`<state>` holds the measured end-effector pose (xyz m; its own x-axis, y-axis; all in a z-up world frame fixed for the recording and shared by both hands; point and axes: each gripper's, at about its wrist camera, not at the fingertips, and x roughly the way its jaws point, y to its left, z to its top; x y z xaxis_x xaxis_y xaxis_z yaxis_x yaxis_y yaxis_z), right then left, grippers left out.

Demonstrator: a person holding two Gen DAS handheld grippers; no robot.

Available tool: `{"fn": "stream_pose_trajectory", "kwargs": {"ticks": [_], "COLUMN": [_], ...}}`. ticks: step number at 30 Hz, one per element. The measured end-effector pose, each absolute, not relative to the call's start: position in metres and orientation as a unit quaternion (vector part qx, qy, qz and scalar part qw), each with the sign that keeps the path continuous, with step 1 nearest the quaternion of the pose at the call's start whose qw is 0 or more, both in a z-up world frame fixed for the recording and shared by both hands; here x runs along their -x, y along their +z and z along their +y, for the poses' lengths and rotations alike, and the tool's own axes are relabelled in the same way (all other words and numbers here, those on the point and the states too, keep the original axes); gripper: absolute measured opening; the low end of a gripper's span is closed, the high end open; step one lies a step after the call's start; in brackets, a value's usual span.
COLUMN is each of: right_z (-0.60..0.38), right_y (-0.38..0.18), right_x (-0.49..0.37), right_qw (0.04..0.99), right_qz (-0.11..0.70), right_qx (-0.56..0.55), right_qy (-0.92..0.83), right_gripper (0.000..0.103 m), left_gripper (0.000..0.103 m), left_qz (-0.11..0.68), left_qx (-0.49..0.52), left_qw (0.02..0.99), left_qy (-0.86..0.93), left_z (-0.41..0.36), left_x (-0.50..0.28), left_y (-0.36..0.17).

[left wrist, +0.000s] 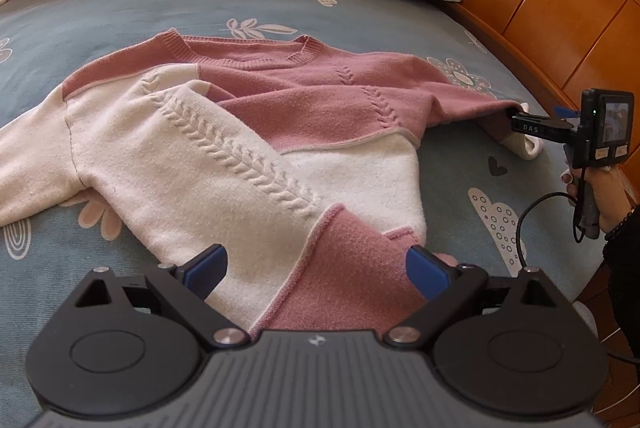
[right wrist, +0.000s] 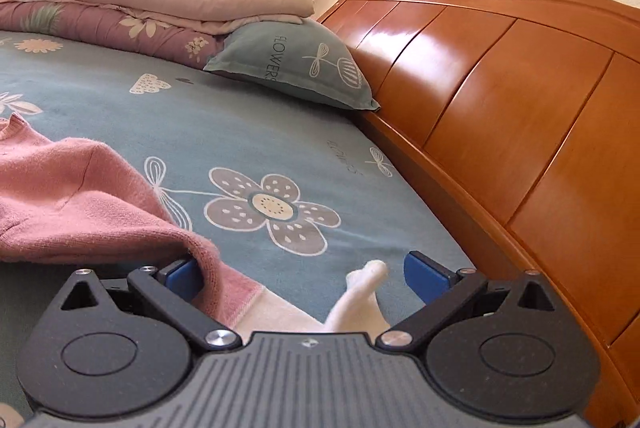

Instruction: Fold clothes

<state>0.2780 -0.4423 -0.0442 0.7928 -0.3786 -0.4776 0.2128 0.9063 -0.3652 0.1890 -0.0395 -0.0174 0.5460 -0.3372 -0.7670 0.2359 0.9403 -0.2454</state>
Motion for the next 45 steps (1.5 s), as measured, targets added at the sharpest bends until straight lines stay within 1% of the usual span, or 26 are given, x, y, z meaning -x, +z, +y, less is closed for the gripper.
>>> {"fn": "stream_pose_trajectory", "kwargs": {"ticks": [5, 9, 11, 13, 17, 21, 26, 31, 35, 38, 40, 42, 45], "right_z": [-0.45, -0.463, -0.478, -0.493, -0.504, -0.51, -0.541, -0.581, -0.597, -0.604, -0.606, -0.606, -0.602], "right_y": [-0.041, -0.024, -0.013, -0.009, -0.032, -0.06, -0.062, -0.066, -0.057, -0.052, -0.058, -0.069, -0.087], "right_x": [-0.239, -0.221, -0.226, -0.244, -0.291, -0.3, -0.234, -0.165, -0.129, -0.123, -0.128, -0.135, -0.149], "right_qw": [0.933, 0.943, 0.947, 0.938, 0.909, 0.88, 0.875, 0.858, 0.878, 0.887, 0.874, 0.854, 0.837], "right_qz": [0.321, 0.307, 0.295, 0.304, 0.364, 0.407, 0.39, 0.383, 0.333, 0.292, 0.279, 0.274, 0.294], "right_qx": [0.132, 0.071, 0.018, -0.012, -0.014, 0.021, -0.025, -0.104, -0.195, -0.291, -0.373, -0.432, -0.453], "right_qy": [-0.096, -0.104, -0.123, -0.164, -0.204, -0.244, -0.284, -0.326, -0.282, -0.206, -0.138, -0.092, -0.086], "right_gripper": [0.103, 0.103, 0.103, 0.103, 0.103, 0.103, 0.103, 0.103, 0.103, 0.103, 0.103, 0.103, 0.103], "left_gripper": [0.096, 0.096, 0.096, 0.096, 0.096, 0.096, 0.096, 0.096, 0.096, 0.096, 0.096, 0.096, 0.096], "left_qz": [0.444, 0.44, 0.437, 0.437, 0.439, 0.44, 0.439, 0.443, 0.444, 0.444, 0.444, 0.446, 0.449], "left_qx": [0.054, 0.051, 0.05, 0.05, 0.047, 0.045, 0.042, 0.039, 0.033, 0.03, 0.029, 0.029, 0.028], "left_qw": [0.88, 0.881, 0.882, 0.882, 0.881, 0.88, 0.88, 0.878, 0.876, 0.876, 0.876, 0.875, 0.874], "left_qy": [-0.162, -0.165, -0.167, -0.169, -0.171, -0.172, -0.173, -0.18, -0.187, -0.187, -0.186, -0.185, -0.185], "left_z": [-0.039, -0.041, -0.042, -0.044, -0.048, -0.047, -0.046, -0.052, -0.059, -0.061, -0.062, -0.063, -0.065], "left_x": [-0.189, -0.19, -0.19, -0.189, -0.188, -0.186, -0.185, -0.186, -0.182, -0.18, -0.179, -0.179, -0.18], "left_y": [-0.014, -0.009, -0.008, -0.007, -0.006, -0.006, -0.006, -0.009, -0.008, -0.007, -0.006, -0.007, -0.009]}}
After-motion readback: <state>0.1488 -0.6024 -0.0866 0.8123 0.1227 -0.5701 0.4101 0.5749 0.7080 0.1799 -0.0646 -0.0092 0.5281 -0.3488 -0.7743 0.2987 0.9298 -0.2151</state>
